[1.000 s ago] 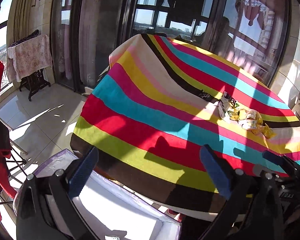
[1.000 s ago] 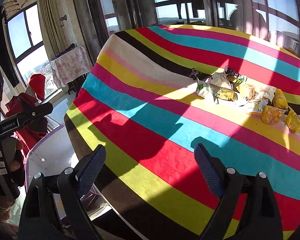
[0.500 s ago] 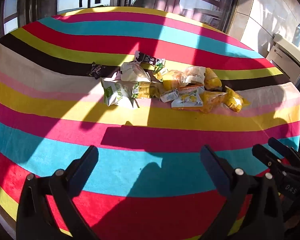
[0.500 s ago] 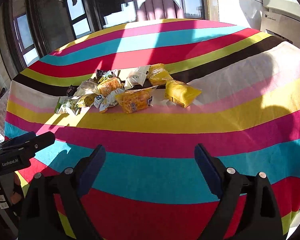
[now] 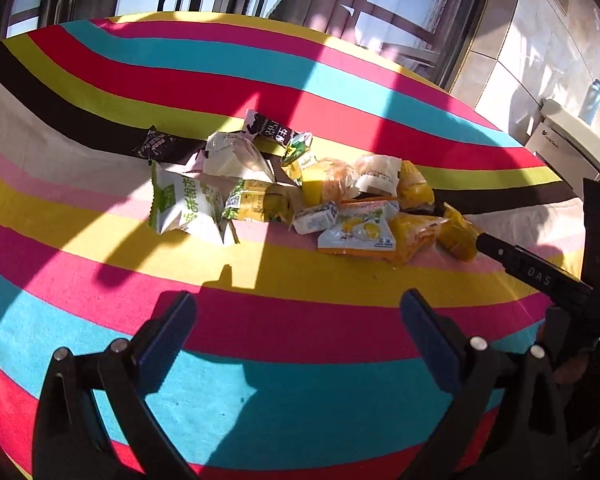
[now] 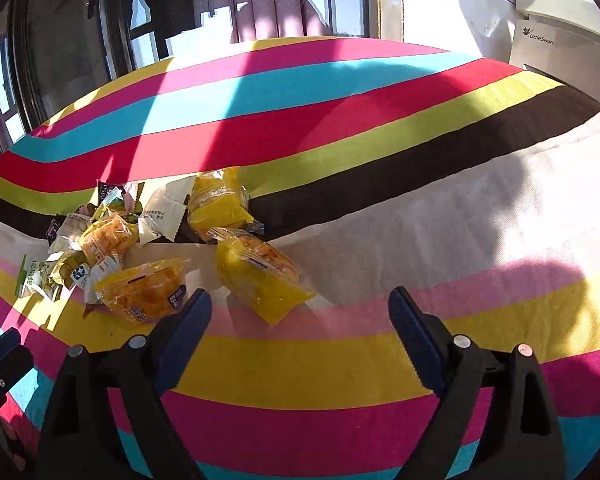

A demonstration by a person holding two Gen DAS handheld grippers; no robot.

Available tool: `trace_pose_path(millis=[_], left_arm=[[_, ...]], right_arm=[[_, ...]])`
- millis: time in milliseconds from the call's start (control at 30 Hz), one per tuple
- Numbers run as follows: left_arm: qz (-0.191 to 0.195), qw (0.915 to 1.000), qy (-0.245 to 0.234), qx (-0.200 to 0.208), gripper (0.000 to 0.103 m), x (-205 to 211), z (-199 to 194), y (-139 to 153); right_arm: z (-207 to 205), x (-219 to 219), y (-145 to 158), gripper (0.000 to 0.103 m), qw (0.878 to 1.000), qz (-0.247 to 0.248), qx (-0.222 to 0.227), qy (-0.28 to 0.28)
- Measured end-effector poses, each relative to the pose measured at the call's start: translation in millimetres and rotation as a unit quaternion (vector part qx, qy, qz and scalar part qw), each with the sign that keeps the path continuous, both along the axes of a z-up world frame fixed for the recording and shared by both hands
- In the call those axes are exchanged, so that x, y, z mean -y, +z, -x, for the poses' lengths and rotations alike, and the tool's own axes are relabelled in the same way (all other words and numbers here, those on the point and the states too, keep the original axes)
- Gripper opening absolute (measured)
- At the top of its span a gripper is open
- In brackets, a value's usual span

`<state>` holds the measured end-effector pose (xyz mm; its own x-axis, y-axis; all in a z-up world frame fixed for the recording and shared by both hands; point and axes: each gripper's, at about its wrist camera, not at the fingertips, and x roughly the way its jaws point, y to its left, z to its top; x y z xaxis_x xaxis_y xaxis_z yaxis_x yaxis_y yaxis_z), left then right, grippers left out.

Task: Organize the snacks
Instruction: 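Return to the table and grasp a yellow pastry bag with the right tool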

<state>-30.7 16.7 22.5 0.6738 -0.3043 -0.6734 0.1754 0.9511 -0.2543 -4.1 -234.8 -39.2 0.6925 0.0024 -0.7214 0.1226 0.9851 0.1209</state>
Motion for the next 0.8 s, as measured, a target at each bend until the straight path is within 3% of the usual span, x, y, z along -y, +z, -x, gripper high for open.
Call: trace_pose_path(millis=[233, 333, 367, 400, 433, 467, 500, 800], left_arm=[[-0.006, 0.9998, -0.019, -0.004, 0.102, 6, 0, -2], [-0.003, 0.9998, -0.020, -0.006, 0.102, 5, -1, -3], [-0.003, 0.9998, -0.020, -0.007, 0.102, 5, -2, -4], [-0.002, 0.9997, -0.021, -0.008, 0.102, 5, -2, -4], [0.000, 0.9997, -0.022, -0.010, 0.102, 6, -3, -4], [0.001, 0.9997, -0.022, -0.013, 0.102, 5, -4, -5], [0.004, 0.9996, -0.022, -0.015, 0.102, 4, -4, -5], [0.009, 0.9993, -0.032, -0.016, 0.102, 6, -3, -6]], right_arm=[[-38, -19, -11, 0.086, 0.996, 0.045, -0.034, 0.065], [-50, -33, -17, 0.083, 0.991, 0.075, -0.049, 0.100], [-52, -35, -20, 0.077, 0.990, 0.078, -0.054, 0.109], [-53, -36, -21, 0.065, 0.989, 0.074, -0.060, 0.116], [-51, -36, -22, 0.062, 0.988, 0.066, -0.061, 0.123], [-47, -36, -20, 0.043, 0.988, 0.060, -0.061, 0.125], [-41, -35, -18, 0.038, 0.989, 0.053, -0.060, 0.124], [50, -23, 8, 0.037, 0.993, -0.046, 0.010, 0.104]])
